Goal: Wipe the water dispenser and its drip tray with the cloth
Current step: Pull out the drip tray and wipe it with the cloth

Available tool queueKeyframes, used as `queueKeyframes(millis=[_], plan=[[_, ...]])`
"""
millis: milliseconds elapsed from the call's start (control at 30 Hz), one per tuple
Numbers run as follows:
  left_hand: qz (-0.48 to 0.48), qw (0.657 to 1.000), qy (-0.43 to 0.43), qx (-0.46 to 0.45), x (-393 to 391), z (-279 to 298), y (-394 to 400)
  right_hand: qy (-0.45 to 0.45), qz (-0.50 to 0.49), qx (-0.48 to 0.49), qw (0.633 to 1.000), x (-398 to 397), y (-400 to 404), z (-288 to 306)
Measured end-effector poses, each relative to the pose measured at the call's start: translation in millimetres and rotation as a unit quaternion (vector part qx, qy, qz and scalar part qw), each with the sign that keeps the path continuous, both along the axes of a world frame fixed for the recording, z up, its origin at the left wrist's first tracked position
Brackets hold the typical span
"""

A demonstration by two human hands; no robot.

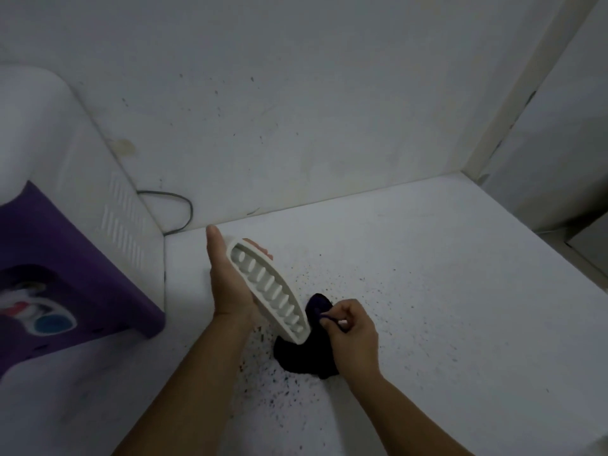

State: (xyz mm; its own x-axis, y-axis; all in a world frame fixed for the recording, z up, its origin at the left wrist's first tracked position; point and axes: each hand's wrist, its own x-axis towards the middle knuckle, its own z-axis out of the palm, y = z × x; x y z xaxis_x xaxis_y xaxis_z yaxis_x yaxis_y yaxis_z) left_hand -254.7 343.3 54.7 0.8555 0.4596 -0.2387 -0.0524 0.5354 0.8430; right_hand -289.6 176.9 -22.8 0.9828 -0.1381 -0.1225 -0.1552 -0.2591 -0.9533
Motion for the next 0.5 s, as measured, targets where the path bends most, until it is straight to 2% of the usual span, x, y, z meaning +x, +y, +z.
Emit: queueKeyframes(millis=[100, 167, 267, 367, 433, 500], plan=[[-0.045, 0.999, 0.013, -0.007, -3.6, -2.4, -5.9, 0.011, -0.058, 0.013, 0.998, 7.0, -8.9, 3.3], [-0.043, 0.998, 0.035, -0.013, -7.9, -13.1, -15.8, -0.032, -0.034, 0.008, 0.999, 6.8, -11.4, 11.7], [-0.029, 0.998, 0.060, -0.022, -11.5, -26.8, -25.1, -0.127, 0.120, -0.064, 0.982, -7.2, -11.3, 19.7], [-0.027, 0.996, 0.078, -0.020, -9.5, -30.2, -24.1, -0.177, 0.249, -0.171, 0.937, -19.7, -5.3, 18.2], [-0.024, 0.996, 0.087, -0.021, -7.5, -31.2, -21.4, -0.210, 0.247, -0.221, 0.920, -18.8, -0.2, 17.3], [-0.030, 0.996, 0.087, -0.019, -5.1, -31.9, -21.1, -0.189, 0.184, -0.207, 0.942, -16.2, 6.9, 21.0]])
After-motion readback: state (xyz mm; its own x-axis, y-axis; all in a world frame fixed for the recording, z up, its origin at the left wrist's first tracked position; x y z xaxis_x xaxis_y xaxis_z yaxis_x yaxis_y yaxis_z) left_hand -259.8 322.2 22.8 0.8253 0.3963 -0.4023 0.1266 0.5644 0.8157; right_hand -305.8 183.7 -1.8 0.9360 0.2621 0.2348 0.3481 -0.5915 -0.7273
